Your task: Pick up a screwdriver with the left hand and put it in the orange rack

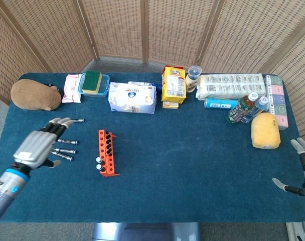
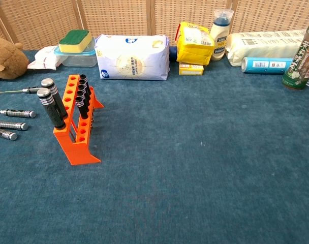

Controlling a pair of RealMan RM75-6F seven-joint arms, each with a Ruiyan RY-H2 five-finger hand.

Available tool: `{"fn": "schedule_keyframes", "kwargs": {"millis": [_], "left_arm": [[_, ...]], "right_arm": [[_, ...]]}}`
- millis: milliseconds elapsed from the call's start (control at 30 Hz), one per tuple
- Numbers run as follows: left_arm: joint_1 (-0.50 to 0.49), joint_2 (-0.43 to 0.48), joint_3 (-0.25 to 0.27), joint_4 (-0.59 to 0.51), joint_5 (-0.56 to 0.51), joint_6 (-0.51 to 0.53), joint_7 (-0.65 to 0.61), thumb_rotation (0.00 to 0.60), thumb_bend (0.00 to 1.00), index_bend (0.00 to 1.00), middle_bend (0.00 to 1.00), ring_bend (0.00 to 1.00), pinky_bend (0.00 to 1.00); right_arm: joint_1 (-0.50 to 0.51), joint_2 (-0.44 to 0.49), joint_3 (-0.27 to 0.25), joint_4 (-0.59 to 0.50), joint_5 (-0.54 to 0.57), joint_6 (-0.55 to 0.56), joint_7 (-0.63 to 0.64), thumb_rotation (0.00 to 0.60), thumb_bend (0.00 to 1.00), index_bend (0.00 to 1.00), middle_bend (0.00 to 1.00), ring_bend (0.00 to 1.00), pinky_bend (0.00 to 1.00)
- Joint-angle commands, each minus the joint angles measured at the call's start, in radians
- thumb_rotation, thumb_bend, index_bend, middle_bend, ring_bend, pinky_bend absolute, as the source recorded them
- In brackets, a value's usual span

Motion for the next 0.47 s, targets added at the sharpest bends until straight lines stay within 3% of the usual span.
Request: {"fn": "schedule_keyframes", "kwargs": {"millis": [33,233,467], "left_arm": [[0.224,-0.085,0.075,0.180,0.197,0.226,-0.049,0.600,0.08,0.00,0.00,0.00,0.21],[0.389,-0.216,0.096,0.366,0.261,0.368,-0.128,0.600,0.08,0.00,0.00,0.00,0.18],[0.479,-0.285,0.087,0.405,0.283,0.424,-0.112,0.600,0.08,0.00,0.00,0.00,0.17]], "right_arm": [[-0.001,-0.003,-0.001,0.002,-0.005,0.005,-0.004,0.600,0.00,0.03,0.02,0.02,0.00],[0.001,-0.015,-0.006,0.007,-0.020,0.010,-0.023,0.600,0.00,0.03,0.02,0.02,0.00],[-0.005,-0.015,-0.006,0.004,-0.025,0.026,-0.021,0.600,0.00,0.03,0.01,0.02,0.00]]}}
